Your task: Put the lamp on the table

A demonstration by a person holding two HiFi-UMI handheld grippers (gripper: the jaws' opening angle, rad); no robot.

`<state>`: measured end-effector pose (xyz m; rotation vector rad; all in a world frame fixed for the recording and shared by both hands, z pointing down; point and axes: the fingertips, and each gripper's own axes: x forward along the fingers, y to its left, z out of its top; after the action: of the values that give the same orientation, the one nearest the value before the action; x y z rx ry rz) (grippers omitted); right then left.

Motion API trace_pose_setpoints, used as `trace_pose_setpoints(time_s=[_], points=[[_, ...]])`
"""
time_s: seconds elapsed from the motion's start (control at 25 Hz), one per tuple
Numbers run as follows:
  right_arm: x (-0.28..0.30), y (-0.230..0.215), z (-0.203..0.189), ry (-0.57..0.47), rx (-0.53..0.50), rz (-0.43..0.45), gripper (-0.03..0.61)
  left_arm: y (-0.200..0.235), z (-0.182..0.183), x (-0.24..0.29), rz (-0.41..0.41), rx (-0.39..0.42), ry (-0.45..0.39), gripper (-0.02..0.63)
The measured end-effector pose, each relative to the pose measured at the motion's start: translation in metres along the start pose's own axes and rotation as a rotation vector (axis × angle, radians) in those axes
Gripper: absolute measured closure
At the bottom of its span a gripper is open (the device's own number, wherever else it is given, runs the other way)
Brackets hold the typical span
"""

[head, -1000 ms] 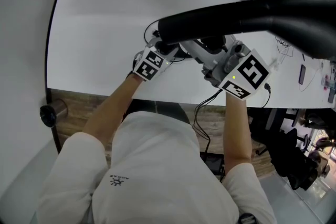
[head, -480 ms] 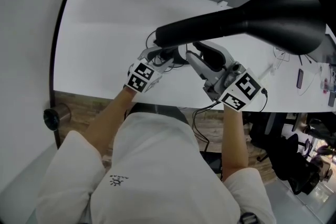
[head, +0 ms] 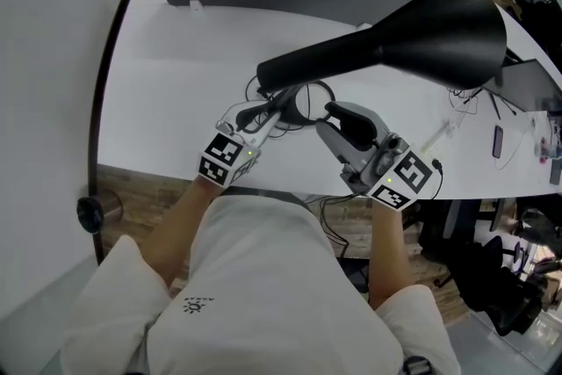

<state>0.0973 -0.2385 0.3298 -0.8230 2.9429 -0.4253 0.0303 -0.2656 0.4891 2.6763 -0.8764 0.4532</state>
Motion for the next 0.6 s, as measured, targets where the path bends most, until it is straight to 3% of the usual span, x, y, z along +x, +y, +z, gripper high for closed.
trace_pose_setpoints(time_s=[0.08, 0.16, 0.52, 0.6], points=[[-0.004, 0.003, 0.002, -0.009, -0.001, -0.008, 0.473, -0.005, 0.009, -0.006, -0.006, 0.015, -0.014, 0.557], [-0.008, 0.006, 0.003, -0.018, 0.0, -0.013, 0.532, -0.009, 0.016, -0.012, -0.012, 0.027, -0.024, 0.569], [-0.02, 0.015, 0.011, -0.068, 0.014, -0.037, 0.547, -0.025, 0.038, -0.023, -0.046, 0.065, -0.053, 0.581], [-0.024, 0.016, 0.012, -0.071, 0.009, -0.051, 0.577, -0.027, 0.042, -0.025, -0.04, 0.063, -0.062, 0.6]])
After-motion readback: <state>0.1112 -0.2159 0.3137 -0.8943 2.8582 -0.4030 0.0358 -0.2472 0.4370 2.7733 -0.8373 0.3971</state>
